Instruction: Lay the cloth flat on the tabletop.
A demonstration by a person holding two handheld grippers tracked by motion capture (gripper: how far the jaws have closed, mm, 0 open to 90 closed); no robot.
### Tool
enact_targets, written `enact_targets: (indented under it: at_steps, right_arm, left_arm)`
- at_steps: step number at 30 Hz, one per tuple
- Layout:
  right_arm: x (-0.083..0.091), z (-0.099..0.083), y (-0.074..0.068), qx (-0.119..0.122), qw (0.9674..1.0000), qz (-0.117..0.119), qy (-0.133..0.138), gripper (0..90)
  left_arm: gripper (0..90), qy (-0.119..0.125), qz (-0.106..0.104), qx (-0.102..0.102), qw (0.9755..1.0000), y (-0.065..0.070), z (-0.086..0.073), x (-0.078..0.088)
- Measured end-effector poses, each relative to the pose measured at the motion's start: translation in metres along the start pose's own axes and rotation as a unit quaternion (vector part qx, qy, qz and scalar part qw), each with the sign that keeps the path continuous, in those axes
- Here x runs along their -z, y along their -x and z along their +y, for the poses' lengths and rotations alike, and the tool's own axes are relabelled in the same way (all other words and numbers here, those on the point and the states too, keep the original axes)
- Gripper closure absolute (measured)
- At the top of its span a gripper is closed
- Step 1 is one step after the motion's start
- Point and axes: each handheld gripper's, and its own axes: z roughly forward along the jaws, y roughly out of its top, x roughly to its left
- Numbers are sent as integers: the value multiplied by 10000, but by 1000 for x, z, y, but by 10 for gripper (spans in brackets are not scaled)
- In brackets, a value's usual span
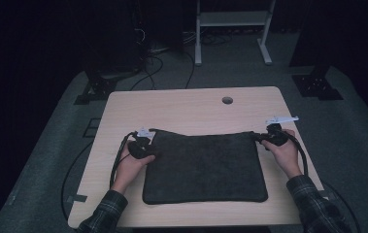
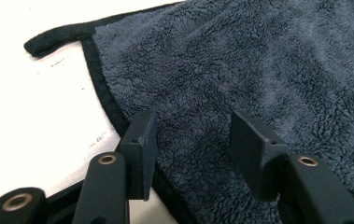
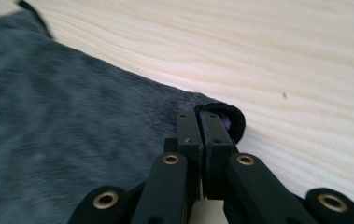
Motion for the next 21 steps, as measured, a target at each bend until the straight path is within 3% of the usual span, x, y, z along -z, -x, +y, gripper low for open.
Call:
enact_targets:
  at_steps: [5,8,12,14,17,21]
  right_arm:
    - [24,-2,-28,573,9975,369,186,875]
    - [33,-12,-45,1026,9936,469,35,875]
    - [36,-34,-62,1376,9869,735,-403,875]
    - [37,-44,-63,1433,9850,757,-598,874]
    - [36,-53,-59,1327,9847,839,-751,852]
    - [48,-48,-57,1317,9862,884,-470,737]
  left_arm:
    - [521,-1,76,6,10000,2,-1,0]
    - [523,9,100,22,9999,3,-1,0]
    - [529,-8,133,-13,9999,3,-2,0]
    - [530,-5,132,2,9999,3,-2,0]
    - [533,13,135,10,9999,3,-2,0]
    - [533,25,150,-15,9999,4,-3,0]
